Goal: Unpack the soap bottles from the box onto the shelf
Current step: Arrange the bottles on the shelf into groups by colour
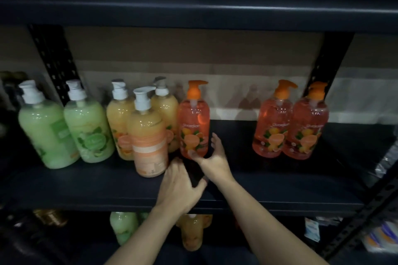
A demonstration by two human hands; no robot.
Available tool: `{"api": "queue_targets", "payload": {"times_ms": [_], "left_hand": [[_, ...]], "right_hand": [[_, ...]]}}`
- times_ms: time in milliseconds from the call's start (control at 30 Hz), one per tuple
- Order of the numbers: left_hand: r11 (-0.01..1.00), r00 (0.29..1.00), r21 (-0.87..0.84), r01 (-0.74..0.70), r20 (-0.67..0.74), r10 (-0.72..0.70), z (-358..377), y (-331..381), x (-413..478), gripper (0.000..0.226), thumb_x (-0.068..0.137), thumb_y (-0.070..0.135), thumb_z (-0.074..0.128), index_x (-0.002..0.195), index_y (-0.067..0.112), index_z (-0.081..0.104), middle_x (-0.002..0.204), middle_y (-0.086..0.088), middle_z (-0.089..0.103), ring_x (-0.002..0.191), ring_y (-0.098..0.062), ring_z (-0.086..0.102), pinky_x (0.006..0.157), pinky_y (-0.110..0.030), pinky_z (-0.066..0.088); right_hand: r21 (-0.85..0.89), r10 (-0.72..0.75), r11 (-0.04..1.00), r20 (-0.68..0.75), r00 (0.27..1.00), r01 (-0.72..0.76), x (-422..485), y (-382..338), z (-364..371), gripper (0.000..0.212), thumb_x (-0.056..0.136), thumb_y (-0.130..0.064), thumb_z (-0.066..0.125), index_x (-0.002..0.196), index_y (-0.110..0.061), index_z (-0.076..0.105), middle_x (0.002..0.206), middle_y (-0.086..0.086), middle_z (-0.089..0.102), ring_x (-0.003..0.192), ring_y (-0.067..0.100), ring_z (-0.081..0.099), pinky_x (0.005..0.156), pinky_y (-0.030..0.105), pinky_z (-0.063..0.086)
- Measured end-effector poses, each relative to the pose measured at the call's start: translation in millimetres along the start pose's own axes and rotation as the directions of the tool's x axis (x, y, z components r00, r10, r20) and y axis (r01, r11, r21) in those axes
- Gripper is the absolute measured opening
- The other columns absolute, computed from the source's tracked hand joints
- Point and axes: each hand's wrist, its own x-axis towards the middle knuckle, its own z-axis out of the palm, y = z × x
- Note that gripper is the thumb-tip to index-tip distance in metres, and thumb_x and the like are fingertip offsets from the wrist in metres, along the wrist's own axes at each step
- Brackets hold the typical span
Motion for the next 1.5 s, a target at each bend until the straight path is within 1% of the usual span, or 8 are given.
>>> {"api": "queue_targets", "payload": {"times_ms": [100, 267, 600, 800, 933, 1167, 1267, 1500], "left_hand": [[0.987, 0.999, 0.157, -0.022, 0.035, 0.017, 1, -5, -1, 0.107, 0.081, 0.077, 0.037, 0.153, 0.002, 0.010, 0.158, -0.013, 0.016, 0.147, -0.023, 0.016, 0.121, -0.034, 0.014], [0.971, 0.997, 0.233, -0.047, 0.073, 0.031, -3, -6, 1, 0.110, 0.083, 0.079, 0.028, 0.153, -0.002, 0.005, 0.161, -0.017, 0.008, 0.150, -0.025, 0.007, 0.123, -0.035, 0.004], [0.970, 0.997, 0.245, -0.007, 0.073, -0.012, -5, -5, -2, 0.113, 0.080, 0.084, 0.028, 0.153, 0.000, 0.005, 0.161, -0.015, 0.010, 0.149, -0.024, 0.009, 0.122, -0.035, 0.009], [0.970, 0.998, 0.245, -0.007, 0.068, -0.010, -4, -5, -1, 0.116, 0.079, 0.085, 0.030, 0.153, -0.001, 0.008, 0.160, -0.016, 0.013, 0.148, -0.025, 0.013, 0.122, -0.035, 0.012], [0.961, 0.995, 0.275, -0.039, 0.101, 0.011, -3, -4, -3, 0.116, 0.078, 0.086, 0.023, 0.153, -0.001, 0.006, 0.161, -0.016, 0.010, 0.149, -0.026, 0.010, 0.122, -0.037, 0.010], [0.943, 0.986, 0.315, -0.106, 0.159, 0.058, 11, 10, -8, 0.125, 0.066, 0.091, 0.004, 0.154, 0.001, 0.007, 0.162, -0.013, 0.008, 0.150, -0.022, 0.006, 0.123, -0.043, 0.006], [0.944, 0.979, 0.301, -0.136, 0.188, 0.081, 18, 22, -9, 0.131, 0.061, 0.093, -0.003, 0.154, 0.002, 0.006, 0.163, -0.012, 0.006, 0.151, -0.021, 0.003, 0.122, -0.045, 0.003], [0.945, 0.953, 0.228, -0.233, 0.247, 0.175, 37, 63, -9, 0.122, 0.070, 0.091, 0.014, 0.155, 0.004, 0.005, 0.163, -0.010, 0.004, 0.151, -0.019, 0.001, 0.123, -0.044, 0.001]], "right_hand": [[-0.016, -0.033, 0.999, -0.021, 0.999, 0.033, 13, -1, 20, 0.080, 0.057, -0.039, 0.091, 0.125, -0.038, 0.048, 0.118, -0.012, 0.065, 0.111, 0.004, 0.062, 0.097, 0.034, 0.053], [-0.012, -0.011, 1.000, -0.044, 0.999, 0.011, 25, -7, 30, 0.089, 0.052, -0.039, 0.092, 0.127, -0.034, 0.044, 0.118, -0.010, 0.065, 0.106, 0.007, 0.065, 0.092, 0.036, 0.056], [-0.088, 0.037, 0.995, -0.029, 0.999, -0.039, 30, -3, 22, 0.098, 0.054, -0.041, 0.093, 0.136, -0.027, 0.043, 0.119, -0.008, 0.064, 0.107, 0.012, 0.062, 0.096, 0.035, 0.053], [-0.074, 0.011, 0.997, 0.016, 1.000, -0.010, 14, 4, -1, 0.089, 0.058, -0.037, 0.093, 0.134, -0.027, 0.047, 0.113, -0.013, 0.066, 0.099, 0.002, 0.062, 0.081, 0.015, 0.050], [-0.100, -0.004, 0.995, 0.021, 1.000, 0.006, 1, 11, -24, 0.089, 0.059, -0.039, 0.092, 0.134, -0.023, 0.047, 0.112, -0.012, 0.067, 0.101, 0.003, 0.063, 0.088, 0.020, 0.052], [-0.196, -0.024, 0.980, 0.004, 1.000, 0.024, -29, 17, -79, 0.078, 0.063, -0.046, 0.089, 0.128, -0.027, 0.050, 0.108, -0.017, 0.063, 0.093, -0.008, 0.058, 0.069, 0.001, 0.043], [-0.212, -0.020, 0.977, -0.021, 1.000, 0.015, -40, 20, -103, 0.072, 0.063, -0.048, 0.089, 0.123, -0.031, 0.052, 0.105, -0.021, 0.062, 0.093, -0.011, 0.057, 0.071, 0.004, 0.043], [-0.216, 0.002, 0.976, -0.051, 0.999, -0.013, -58, 28, -153, 0.076, 0.063, -0.047, 0.089, 0.127, -0.032, 0.050, 0.113, -0.015, 0.066, 0.103, -0.002, 0.063, 0.087, 0.015, 0.049]]}}
